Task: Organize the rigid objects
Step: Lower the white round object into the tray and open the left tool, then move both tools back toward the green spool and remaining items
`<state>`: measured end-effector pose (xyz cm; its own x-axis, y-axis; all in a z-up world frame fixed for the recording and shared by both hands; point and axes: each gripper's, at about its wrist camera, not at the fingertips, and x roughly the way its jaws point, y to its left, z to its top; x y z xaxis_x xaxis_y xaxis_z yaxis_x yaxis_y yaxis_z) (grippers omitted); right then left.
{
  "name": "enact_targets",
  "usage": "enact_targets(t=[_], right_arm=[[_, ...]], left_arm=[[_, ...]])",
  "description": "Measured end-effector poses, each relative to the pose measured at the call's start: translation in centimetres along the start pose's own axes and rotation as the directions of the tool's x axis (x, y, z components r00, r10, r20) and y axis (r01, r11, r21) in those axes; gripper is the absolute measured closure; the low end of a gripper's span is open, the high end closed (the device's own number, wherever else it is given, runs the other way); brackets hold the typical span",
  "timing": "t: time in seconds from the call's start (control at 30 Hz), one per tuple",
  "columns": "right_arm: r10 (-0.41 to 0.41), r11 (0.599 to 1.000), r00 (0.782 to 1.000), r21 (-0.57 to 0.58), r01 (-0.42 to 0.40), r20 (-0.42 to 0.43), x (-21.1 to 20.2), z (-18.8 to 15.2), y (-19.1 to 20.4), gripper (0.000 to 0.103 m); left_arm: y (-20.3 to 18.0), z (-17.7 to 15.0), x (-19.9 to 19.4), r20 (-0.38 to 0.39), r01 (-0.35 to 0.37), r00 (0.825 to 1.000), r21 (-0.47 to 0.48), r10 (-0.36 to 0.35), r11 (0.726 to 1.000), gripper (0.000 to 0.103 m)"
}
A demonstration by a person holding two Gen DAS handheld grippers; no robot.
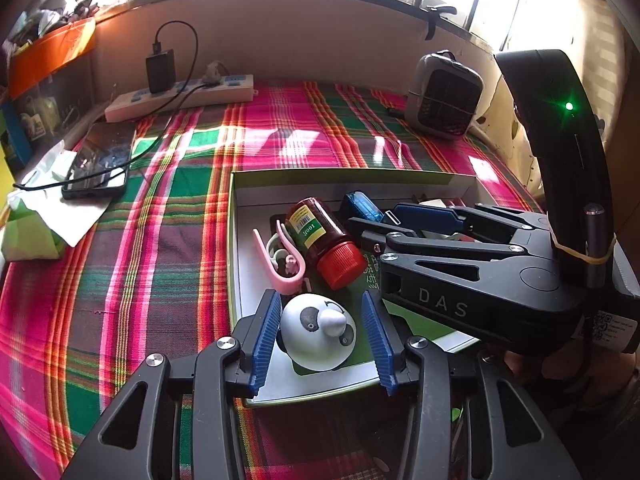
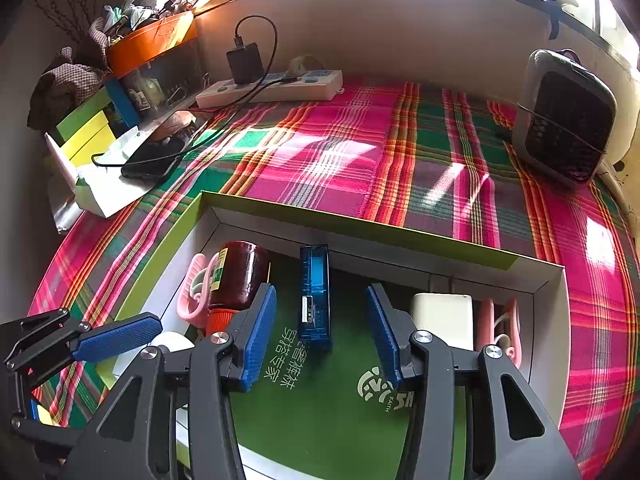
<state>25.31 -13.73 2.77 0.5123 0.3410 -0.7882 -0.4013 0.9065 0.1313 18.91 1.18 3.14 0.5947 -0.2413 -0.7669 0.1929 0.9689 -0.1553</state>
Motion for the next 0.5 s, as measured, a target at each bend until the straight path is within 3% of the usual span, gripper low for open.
enact_targets(t=[0.5], right_arm=[[-0.019, 1.000, 0.999, 0.011, 0.018, 0.036, -2.0, -0.5, 0.1, 0.053]], left_arm=[[-0.2, -0.2, -1.7, 0.023, -0.011, 1.000, -0.009, 0.012, 1.000, 0.056]])
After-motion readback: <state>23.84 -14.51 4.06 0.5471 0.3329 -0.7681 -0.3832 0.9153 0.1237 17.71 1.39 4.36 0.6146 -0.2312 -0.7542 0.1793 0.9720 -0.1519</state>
